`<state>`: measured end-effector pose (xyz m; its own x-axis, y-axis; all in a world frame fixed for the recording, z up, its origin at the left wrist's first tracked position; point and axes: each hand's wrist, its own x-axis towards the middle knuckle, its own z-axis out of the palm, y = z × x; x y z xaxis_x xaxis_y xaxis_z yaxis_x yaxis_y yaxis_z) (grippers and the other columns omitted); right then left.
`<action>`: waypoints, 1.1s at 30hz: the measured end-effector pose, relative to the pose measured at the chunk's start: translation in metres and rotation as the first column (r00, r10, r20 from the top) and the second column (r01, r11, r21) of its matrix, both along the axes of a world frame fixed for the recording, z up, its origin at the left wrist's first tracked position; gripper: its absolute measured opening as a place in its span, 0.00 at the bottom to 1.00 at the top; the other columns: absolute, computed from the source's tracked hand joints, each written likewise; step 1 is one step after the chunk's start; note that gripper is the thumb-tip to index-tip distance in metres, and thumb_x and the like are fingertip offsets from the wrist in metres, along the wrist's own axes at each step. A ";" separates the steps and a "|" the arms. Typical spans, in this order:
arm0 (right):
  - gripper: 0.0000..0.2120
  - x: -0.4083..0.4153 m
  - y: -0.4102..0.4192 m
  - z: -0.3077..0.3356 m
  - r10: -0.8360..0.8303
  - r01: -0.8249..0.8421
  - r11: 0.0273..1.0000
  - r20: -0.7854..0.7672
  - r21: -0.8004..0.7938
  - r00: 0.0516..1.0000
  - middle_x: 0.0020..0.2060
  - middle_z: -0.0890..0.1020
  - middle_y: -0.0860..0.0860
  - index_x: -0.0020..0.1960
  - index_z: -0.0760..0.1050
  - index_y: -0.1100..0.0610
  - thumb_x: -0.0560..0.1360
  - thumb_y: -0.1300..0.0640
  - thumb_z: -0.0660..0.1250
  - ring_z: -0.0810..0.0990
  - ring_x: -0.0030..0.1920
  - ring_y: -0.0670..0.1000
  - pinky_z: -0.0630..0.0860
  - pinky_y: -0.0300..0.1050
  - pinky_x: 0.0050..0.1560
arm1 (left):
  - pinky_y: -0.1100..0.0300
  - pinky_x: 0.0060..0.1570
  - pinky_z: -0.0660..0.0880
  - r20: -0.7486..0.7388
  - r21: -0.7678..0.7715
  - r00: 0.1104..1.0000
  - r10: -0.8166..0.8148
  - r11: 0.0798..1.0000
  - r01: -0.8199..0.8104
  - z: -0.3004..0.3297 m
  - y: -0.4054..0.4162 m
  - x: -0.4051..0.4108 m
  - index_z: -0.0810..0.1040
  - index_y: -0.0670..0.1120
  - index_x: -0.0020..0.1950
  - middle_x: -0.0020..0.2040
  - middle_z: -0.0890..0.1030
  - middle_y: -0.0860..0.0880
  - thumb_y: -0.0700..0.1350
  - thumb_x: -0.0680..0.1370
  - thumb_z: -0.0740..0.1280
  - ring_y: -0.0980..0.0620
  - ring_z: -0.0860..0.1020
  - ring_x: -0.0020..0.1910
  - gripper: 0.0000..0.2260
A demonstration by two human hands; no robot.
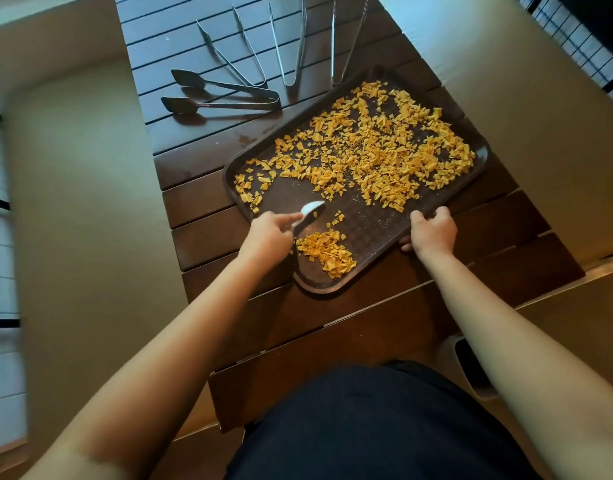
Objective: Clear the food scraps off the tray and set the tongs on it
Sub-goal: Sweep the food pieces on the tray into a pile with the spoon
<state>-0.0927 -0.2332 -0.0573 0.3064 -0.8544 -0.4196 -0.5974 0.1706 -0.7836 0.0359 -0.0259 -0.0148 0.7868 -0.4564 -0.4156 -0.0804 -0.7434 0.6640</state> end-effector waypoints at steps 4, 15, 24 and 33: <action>0.23 -0.001 -0.010 0.005 0.000 -0.008 0.999 -0.149 -0.053 0.989 0.53 0.79 0.56 0.67 0.65 0.60 0.74 0.55 0.64 0.81 0.44 0.54 0.80 0.45 0.39 | 0.66 0.34 0.70 0.034 0.018 0.996 -0.082 0.997 0.081 -0.004 0.009 -0.012 0.75 0.52 0.65 0.55 0.74 0.47 0.40 0.80 0.59 0.56 0.72 0.38 0.16; 0.33 -0.002 -0.016 -0.004 0.071 -0.306 0.875 -0.526 -0.376 0.848 0.72 0.60 0.62 0.75 0.52 0.64 0.77 0.49 0.58 0.57 0.72 0.61 0.52 0.59 0.71 | 0.69 0.29 0.72 0.089 -0.045 0.986 0.140 0.990 -0.136 0.003 -0.017 0.047 0.72 0.48 0.68 0.64 0.74 0.43 0.37 0.80 0.56 0.53 0.76 0.39 0.18; 0.31 -0.006 -0.013 -0.024 0.133 -0.314 0.842 -0.394 -0.439 0.909 0.75 0.52 0.64 0.75 0.45 0.67 0.80 0.52 0.53 0.48 0.76 0.59 0.43 0.52 0.74 | 0.63 0.30 0.69 -0.002 -0.038 1.000 -0.026 0.999 0.026 -0.002 -0.014 0.023 0.77 0.49 0.62 0.49 0.79 0.50 0.41 0.80 0.60 0.55 0.70 0.31 0.13; 0.32 -0.005 -0.011 -0.027 0.116 -0.322 0.812 -0.406 -0.487 0.906 0.74 0.54 0.64 0.75 0.47 0.68 0.79 0.51 0.52 0.50 0.76 0.60 0.45 0.53 0.74 | 0.71 0.24 0.68 0.095 -0.119 0.994 0.058 0.992 -0.047 0.008 -0.016 0.033 0.77 0.48 0.62 0.52 0.77 0.51 0.41 0.80 0.61 0.59 0.70 0.29 0.12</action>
